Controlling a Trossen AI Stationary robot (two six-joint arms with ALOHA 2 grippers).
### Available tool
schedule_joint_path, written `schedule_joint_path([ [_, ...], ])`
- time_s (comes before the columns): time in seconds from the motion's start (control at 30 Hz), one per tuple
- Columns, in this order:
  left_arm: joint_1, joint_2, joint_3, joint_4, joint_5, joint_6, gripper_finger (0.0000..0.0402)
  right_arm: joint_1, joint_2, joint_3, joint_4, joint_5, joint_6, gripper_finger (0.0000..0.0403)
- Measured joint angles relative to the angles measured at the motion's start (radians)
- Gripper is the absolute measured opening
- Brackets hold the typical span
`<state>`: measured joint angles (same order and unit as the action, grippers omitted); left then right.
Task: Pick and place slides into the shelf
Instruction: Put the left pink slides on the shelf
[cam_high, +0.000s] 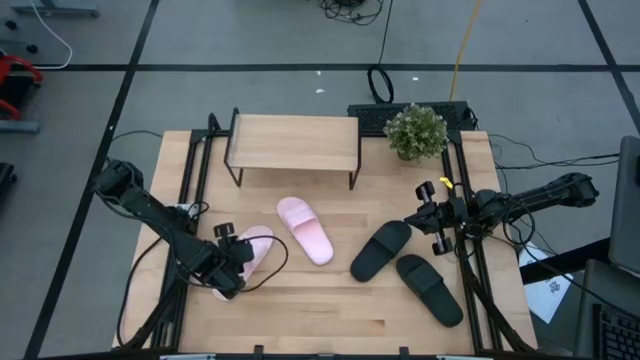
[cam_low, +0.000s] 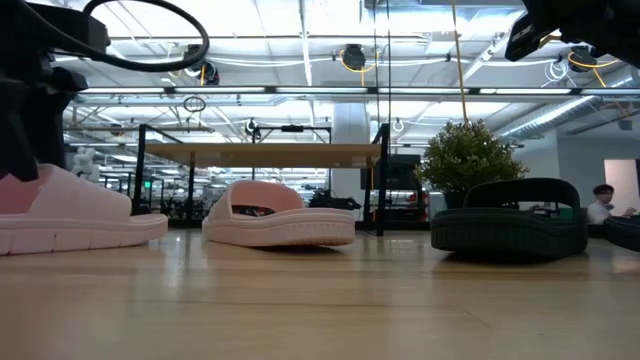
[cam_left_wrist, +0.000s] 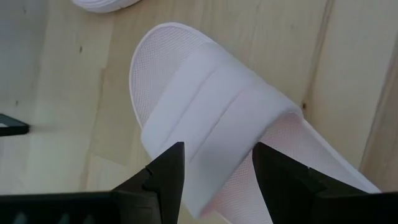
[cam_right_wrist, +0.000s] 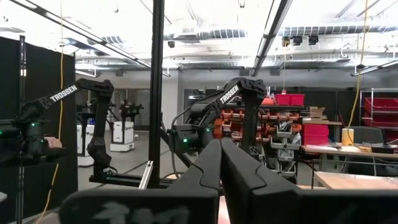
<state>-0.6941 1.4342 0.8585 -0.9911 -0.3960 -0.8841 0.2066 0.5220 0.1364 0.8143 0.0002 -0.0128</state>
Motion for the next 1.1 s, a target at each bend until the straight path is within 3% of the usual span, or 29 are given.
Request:
schedule_joint_path([
  [0.63, 0.009, 0.000, -0.080, 0.065, -0.130, 0.050, 0.0181, 0.000, 0.000, 0.000, 0.000, -0.001, 0.008, 0.0000],
  [0.73, 0.028, 0.001, -0.093, 0.070, -0.132, 0.016, 0.0144, 0.000, 0.000, 0.000, 0.000, -0.001, 0.008, 0.0000],
  [0.9, 0.065, 0.001, -0.097, 0.070, -0.118, -0.034, 0.0022, 0.000, 0.000, 0.000, 0.000, -0.001, 0.009, 0.0000],
  [1.1, 0.067, 0.000, -0.001, -0.012, -0.048, -0.097, 0.0005, 0.000, 0.000, 0.000, 0.000, -0.001, 0.009, 0.0000],
])
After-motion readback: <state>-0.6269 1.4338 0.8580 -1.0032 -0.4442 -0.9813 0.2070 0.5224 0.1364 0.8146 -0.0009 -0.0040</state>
